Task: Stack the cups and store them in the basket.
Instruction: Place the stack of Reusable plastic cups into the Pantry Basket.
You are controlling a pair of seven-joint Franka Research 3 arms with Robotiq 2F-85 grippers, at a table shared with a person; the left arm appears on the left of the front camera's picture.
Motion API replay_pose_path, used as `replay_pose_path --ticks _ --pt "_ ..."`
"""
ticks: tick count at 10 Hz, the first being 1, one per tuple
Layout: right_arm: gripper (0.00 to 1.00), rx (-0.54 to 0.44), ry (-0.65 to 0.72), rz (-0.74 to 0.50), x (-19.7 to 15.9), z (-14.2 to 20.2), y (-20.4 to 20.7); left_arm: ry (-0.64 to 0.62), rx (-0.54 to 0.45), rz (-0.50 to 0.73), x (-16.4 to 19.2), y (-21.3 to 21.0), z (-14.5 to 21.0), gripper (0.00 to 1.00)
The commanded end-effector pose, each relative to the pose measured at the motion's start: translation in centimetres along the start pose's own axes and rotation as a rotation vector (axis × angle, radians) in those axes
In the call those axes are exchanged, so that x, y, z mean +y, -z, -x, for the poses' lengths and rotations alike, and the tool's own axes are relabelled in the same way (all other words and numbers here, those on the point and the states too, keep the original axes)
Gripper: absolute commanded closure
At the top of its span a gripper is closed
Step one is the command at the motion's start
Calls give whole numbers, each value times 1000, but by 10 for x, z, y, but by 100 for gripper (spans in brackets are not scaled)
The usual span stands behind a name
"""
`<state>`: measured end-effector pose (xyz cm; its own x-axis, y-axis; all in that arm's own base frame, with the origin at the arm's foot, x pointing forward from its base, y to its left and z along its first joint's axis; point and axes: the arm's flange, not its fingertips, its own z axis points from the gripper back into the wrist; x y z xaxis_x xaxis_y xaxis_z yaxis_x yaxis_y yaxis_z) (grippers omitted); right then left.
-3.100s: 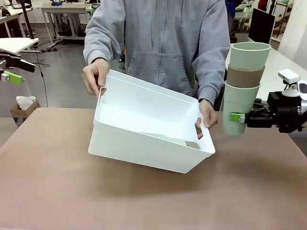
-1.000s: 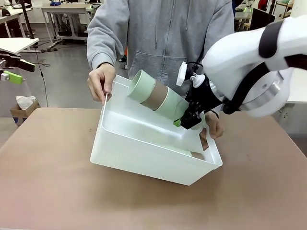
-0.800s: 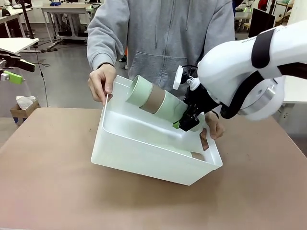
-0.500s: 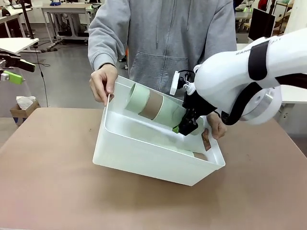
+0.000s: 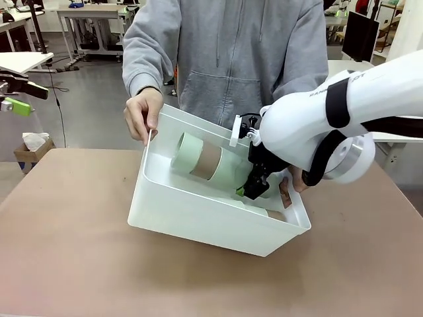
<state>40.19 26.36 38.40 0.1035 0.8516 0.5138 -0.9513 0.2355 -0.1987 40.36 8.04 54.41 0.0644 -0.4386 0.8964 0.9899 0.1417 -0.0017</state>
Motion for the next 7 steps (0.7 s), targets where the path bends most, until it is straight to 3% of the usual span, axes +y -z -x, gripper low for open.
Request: replay_pose_path --ticks 1,5,6,7 --pt "15 -8 6 29 -7 -8 7 -1 -8 3 -2 0 -3 0" --pt "15 -21 0 21 -8 -5 10 -1 -8 3 -2 0 -3 0" --pt "13 -23 -1 19 -8 -4 10 -1 -8 3 -2 0 -3 0" --pt "0 -33 -2 23 -8 -2 8 -1 -8 3 -2 0 -3 0"
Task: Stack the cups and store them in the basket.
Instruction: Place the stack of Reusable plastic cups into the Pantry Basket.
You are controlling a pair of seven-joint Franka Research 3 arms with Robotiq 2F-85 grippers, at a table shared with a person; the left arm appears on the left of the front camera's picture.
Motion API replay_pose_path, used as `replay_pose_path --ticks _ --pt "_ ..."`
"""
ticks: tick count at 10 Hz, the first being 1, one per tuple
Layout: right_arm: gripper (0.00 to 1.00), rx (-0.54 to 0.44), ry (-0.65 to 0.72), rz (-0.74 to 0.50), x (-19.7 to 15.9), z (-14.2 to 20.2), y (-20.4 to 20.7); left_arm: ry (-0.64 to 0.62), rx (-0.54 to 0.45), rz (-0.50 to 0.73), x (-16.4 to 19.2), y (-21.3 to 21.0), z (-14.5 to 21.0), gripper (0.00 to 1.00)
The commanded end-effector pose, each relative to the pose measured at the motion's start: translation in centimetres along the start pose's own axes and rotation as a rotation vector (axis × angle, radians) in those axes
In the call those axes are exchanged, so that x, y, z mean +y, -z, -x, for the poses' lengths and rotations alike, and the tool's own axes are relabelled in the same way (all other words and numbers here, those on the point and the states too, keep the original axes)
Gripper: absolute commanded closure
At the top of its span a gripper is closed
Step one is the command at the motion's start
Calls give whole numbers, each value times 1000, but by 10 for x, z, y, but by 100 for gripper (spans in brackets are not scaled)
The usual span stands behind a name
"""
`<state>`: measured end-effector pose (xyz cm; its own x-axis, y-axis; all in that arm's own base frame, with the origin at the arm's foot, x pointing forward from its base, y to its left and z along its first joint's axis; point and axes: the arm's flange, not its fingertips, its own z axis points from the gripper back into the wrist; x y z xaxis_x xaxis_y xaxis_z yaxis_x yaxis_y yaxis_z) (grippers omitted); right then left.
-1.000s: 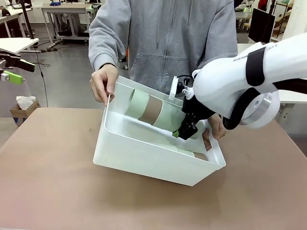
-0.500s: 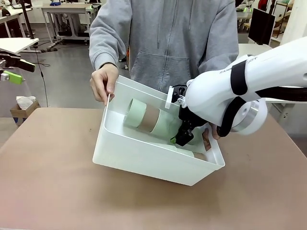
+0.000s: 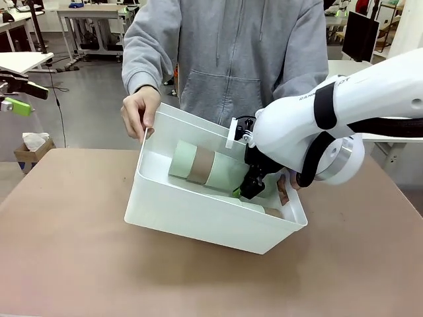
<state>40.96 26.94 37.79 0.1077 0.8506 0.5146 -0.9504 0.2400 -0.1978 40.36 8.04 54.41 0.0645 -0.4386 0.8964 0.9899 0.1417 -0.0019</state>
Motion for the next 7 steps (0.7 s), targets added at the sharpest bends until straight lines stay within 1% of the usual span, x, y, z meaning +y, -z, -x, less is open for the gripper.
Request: replay_pose_path --ticks 1,4,7 --pt "0 -36 -8 30 -5 1 -5 -1 -8 2 -2 0 -3 0" --pt "0 -50 -9 27 -8 3 -33 -1 -8 2 -2 0 -3 0" --pt "0 -110 -9 23 -14 5 -84 -1 -8 2 -2 0 -3 0"
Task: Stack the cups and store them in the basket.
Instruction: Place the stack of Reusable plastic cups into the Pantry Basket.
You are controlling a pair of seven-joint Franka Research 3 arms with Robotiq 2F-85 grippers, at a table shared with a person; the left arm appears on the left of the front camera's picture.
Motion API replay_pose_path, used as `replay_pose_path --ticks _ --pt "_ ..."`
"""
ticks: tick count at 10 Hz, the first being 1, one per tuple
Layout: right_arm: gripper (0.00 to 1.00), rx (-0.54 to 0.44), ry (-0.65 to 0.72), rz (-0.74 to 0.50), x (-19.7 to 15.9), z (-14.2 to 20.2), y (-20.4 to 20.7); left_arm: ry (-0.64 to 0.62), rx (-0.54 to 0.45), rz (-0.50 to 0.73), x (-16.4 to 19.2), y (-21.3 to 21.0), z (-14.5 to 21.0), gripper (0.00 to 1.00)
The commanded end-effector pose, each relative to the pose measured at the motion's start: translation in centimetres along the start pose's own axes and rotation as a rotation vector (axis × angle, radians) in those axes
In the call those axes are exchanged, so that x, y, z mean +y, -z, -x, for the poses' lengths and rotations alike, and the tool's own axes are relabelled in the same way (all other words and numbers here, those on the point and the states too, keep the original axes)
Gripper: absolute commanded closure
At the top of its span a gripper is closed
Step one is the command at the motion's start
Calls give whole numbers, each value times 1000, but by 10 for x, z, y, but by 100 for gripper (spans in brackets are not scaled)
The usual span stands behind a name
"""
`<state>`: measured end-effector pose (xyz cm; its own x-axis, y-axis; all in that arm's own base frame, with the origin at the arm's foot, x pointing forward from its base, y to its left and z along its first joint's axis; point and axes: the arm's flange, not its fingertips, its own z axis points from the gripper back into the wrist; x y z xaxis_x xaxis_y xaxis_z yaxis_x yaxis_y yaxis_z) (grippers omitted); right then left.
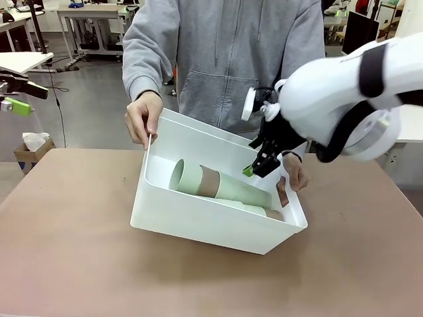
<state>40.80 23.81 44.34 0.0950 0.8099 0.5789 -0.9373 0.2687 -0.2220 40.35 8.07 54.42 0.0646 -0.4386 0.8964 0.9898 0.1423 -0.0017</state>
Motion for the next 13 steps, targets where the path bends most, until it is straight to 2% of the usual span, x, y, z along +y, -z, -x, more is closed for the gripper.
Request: replay_pose_path --ticks 1,4,6,8,12,13 --pt "0 -65 -15 -24 -1 10 -35 -1 -8 3 -2 0 -3 0" --pt "0 -199 35 -45 -31 26 -109 -1 -8 3 -2 0 -3 0" --pt "0 -333 101 -95 -50 50 -153 -1 -8 3 -2 0 -3 0" --pt "0 -433 144 -78 -63 83 -187 -1 -8 3 -2 0 -3 0" --pt "0 -521 143 -115 -83 123 -197 -1 -8 3 -2 0 -3 0" --pt "0 -469 184 -94 -67 113 -204 -1 -8 3 -2 0 -3 0"
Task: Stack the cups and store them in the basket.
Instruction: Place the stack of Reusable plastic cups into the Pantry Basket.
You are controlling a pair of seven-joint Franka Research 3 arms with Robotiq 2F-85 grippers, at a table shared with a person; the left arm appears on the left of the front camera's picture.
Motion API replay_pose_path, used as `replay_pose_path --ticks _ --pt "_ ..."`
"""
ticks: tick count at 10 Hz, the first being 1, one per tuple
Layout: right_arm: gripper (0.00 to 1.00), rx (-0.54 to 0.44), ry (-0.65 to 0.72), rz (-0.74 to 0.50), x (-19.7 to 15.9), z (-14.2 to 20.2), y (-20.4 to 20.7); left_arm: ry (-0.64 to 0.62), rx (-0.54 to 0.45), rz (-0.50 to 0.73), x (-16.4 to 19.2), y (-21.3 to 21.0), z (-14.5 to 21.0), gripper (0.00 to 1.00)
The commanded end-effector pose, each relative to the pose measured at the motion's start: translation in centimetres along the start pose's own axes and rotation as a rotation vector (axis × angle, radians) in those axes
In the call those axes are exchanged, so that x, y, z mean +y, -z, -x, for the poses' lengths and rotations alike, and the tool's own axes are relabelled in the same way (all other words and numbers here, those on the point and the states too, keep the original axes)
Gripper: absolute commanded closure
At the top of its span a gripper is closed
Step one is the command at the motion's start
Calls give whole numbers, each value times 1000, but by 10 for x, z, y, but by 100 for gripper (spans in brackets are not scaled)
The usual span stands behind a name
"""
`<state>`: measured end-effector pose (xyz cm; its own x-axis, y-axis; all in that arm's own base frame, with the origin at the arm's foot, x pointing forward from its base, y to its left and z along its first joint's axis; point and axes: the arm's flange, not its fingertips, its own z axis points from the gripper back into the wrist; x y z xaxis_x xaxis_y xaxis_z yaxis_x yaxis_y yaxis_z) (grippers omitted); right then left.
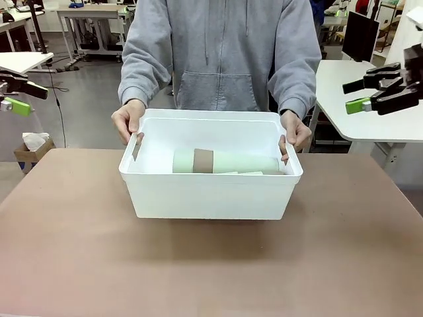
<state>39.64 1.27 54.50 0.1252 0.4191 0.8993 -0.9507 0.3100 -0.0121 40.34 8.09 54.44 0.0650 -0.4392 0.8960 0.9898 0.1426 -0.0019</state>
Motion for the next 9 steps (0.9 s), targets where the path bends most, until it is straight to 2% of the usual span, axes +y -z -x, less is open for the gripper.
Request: replay_pose_path --ticks 1,9 --pt "0 7 -6 15 7 -11 3 -1 -9 3 -2 0 -3 0" --pt "0 7 -6 15 7 -11 3 -1 -9 3 -2 0 -3 0"
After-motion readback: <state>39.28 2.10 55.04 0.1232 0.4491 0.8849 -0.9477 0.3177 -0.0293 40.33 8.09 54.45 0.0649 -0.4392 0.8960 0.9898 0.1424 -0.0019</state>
